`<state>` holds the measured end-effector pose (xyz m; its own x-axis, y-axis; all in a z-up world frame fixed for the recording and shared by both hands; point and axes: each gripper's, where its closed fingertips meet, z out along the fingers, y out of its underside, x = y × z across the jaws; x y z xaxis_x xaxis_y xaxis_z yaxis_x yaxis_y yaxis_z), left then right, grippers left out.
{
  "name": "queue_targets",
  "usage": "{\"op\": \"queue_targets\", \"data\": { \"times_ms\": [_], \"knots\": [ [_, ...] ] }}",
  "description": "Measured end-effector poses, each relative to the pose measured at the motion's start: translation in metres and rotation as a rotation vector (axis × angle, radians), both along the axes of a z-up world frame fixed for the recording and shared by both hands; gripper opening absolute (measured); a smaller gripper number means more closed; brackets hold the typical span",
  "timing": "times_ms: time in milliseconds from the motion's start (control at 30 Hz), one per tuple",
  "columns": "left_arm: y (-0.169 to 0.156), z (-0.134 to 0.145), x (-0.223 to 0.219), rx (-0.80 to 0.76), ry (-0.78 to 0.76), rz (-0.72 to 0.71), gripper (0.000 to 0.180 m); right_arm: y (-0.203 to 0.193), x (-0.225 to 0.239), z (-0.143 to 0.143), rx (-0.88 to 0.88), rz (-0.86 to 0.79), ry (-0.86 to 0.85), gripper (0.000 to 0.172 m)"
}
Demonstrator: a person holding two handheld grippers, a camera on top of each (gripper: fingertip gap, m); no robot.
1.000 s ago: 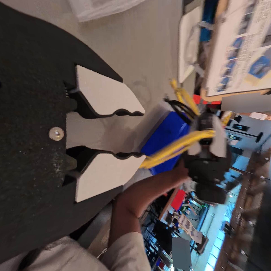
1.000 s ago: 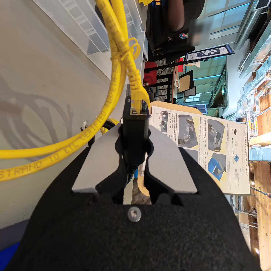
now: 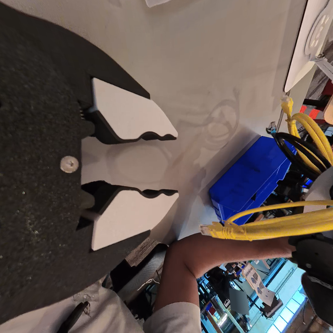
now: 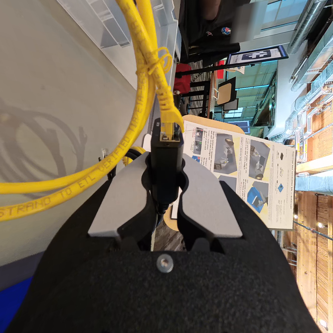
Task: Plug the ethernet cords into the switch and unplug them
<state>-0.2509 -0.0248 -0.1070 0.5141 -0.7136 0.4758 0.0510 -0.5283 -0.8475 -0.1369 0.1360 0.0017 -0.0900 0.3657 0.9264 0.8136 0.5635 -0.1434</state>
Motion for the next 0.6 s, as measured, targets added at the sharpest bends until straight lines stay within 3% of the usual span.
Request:
{"op": "queue_targets", "data": {
  "times_ms": [367, 500, 600],
  "knots": [
    [-0.011, -0.009, 0.017, 0.000, 0.074, -0.047, 0.049, -0.010, 0.002, 0.018, -0.096, 0.017, 0.089, 0.025],
    [-0.017, -0.006, 0.018, -0.023, 0.033, -0.070, 0.049, 0.004, 0.057, 0.049, -0.456, -0.093, 0.075, 0.025],
    [-0.020, -0.008, 0.019, -0.029, 0.033, -0.087, 0.049, 0.044, 0.132, 0.092, -0.572, -0.264, -0.005, 0.025]
  ]
}}
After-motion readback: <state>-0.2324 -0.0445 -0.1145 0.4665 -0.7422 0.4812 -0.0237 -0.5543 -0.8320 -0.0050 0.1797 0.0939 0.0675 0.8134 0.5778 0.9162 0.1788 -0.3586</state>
